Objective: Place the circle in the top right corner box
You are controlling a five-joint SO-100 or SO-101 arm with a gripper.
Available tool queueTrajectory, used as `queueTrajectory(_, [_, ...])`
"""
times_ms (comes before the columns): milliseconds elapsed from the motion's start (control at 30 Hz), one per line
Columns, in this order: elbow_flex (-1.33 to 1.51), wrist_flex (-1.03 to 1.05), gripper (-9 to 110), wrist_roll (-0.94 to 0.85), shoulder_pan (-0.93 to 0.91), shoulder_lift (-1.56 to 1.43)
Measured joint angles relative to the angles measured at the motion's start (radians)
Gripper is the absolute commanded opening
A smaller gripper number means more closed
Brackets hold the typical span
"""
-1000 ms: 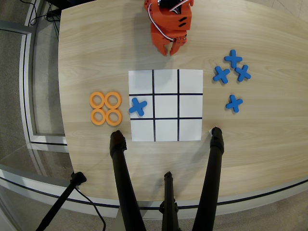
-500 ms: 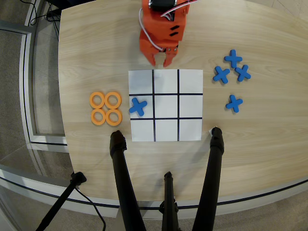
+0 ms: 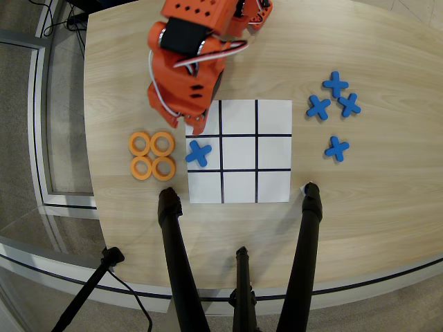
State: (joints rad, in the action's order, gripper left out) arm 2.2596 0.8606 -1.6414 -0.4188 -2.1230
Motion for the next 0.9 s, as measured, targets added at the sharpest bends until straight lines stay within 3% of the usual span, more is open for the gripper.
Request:
queueTrajectory(300, [-0.147,-0.083,13,0.000,-0.087,0.250])
queueTrajectory(900, [-0.284,-0.218,13,0.000,-0.095,0.568])
